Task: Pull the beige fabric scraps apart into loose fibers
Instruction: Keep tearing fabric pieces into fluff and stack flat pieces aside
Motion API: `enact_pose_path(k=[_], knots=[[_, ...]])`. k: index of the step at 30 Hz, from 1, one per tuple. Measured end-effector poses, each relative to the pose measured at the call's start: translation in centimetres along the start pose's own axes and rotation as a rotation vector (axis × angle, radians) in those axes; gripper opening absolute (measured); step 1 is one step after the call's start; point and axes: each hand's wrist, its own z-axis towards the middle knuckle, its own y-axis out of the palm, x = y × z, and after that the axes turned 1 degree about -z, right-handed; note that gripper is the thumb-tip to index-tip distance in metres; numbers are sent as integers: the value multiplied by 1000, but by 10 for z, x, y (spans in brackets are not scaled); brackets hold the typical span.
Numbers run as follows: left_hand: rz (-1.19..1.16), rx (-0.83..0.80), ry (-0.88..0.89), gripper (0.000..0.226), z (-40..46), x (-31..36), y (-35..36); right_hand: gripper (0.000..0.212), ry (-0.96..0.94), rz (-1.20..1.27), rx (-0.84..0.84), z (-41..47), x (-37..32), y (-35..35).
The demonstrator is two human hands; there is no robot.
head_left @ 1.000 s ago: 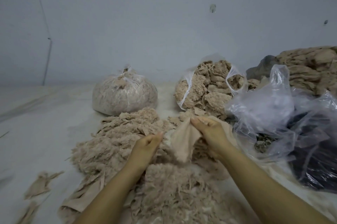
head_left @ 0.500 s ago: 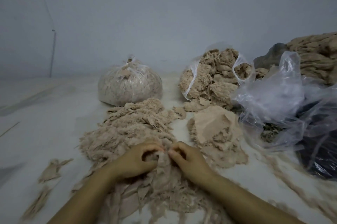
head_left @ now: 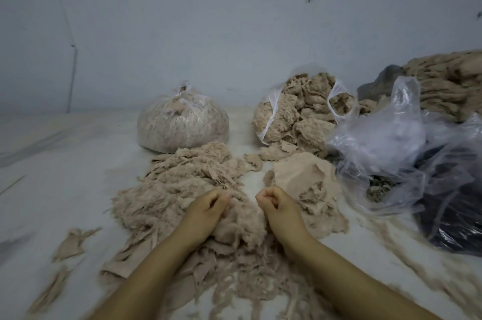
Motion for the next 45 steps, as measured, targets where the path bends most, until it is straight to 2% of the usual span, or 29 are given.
enact_pose_path(k=[3,5,7,8,10,12,13,14,15,16,17,19,20,21,23,26,27,28,31,33,35,37,39,42,45], knots=[[108,-163,73,3,-2,-3,0,17,-63,-21,10,-3,2,7],[185,-136,80,13,-2,-8,0,18,-57,60,113,0,0,5],[111,-42,-15,20,-2,-9,-4,14,29,157,178,4,-2,0],[98,-9,-41,21,-1,-9,-5,15,80,179,150,5,-2,-2],[119,30,-32,23,2,-9,-3,27,115,154,-49,-2,-2,-3],[68,64,-27,26,3,-7,2,60,101,24,-262,-15,0,4],[23,76,-23,27,3,-4,3,69,59,-61,-274,-19,3,8],[-7,81,-24,28,4,-3,4,60,26,-146,-206,-18,7,11],[-12,89,-31,28,4,-3,4,39,25,-168,-89,-14,7,10],[-47,115,-56,28,5,-4,3,20,72,-119,26,-10,6,7],[-106,154,-93,29,5,-7,-2,14,120,-18,106,-4,4,1],[-399,176,-271,30,5,-6,-13,15,167,161,164,4,2,-11],[-455,145,-331,30,5,-5,-17,14,149,164,152,8,1,-16],[-377,85,-318,32,4,-2,-19,12,120,152,129,9,-1,-18],[-90,-42,-169,39,-1,7,-13,16,69,143,68,7,-5,-15],[-29,-130,-24,31,3,21,9,26,-10,162,-16,5,-10,-5],[-66,-113,16,18,3,24,16,29,-30,150,8,5,-11,-4],[-148,-50,23,17,4,27,21,32,-38,128,58,6,-11,-5],[-315,119,-100,30,3,31,28,40,-39,62,143,8,-8,-13],[-398,124,-159,31,3,31,28,43,-27,67,128,8,-4,-14],[-507,11,-229,26,4,30,29,43,-12,85,94,7,-2,-12],[-343,-82,-195,21,4,31,31,41,-14,78,42,7,-1,-10],[-298,45,-148,7,6,31,34,39,-2,60,21,6,-1,-9],[-381,176,-163,29,8,30,31,32,94,48,67,7,4,-13],[-353,197,-156,32,7,28,28,39,194,82,78,6,6,-20]])
